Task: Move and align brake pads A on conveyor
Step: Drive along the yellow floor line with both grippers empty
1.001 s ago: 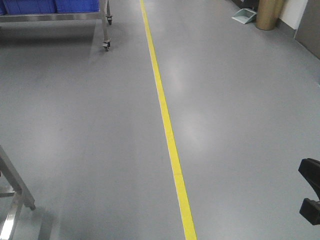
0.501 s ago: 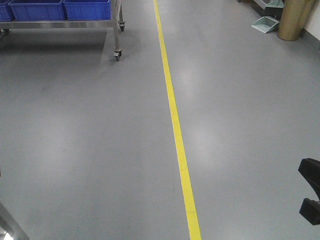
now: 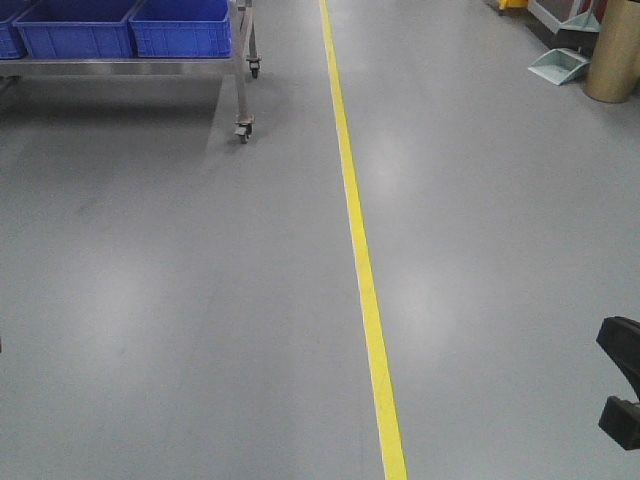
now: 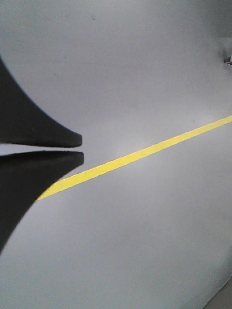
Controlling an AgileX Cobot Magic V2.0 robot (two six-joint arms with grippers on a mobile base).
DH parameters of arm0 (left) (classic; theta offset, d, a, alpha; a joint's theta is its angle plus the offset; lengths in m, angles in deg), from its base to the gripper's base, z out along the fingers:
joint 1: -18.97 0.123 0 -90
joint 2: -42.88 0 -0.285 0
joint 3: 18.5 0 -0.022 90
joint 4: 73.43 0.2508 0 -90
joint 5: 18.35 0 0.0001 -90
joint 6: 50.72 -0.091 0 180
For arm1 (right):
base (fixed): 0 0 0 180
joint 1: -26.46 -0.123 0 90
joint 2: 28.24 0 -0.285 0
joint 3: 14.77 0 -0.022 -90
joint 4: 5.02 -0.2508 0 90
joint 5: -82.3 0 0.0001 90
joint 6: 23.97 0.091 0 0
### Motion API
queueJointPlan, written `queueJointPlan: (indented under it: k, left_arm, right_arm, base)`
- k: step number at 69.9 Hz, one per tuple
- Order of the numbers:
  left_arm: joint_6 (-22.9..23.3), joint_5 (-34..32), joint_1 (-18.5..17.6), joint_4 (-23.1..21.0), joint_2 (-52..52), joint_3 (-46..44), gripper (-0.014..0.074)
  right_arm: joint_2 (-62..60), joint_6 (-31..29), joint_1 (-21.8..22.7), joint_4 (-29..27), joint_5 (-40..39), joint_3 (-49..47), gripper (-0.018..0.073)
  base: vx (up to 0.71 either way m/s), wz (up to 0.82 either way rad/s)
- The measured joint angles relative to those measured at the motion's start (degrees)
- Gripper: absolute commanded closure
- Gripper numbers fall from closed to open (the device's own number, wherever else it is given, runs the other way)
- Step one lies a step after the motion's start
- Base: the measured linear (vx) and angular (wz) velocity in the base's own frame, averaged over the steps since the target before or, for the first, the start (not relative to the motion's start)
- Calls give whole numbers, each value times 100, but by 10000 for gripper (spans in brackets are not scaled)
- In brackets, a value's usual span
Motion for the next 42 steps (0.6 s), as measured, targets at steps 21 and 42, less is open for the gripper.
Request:
queueJointPlan:
  k: [21,42]
  left_arm:
    - [0,0,0,0,0,0,603]
    - [0,0,0,0,0,0,603]
  right_arm:
    - [0,0,0,0,0,0,568]
    - [0,0,0,0,0,0,568]
  base:
    - [37,4]
    - [26,1]
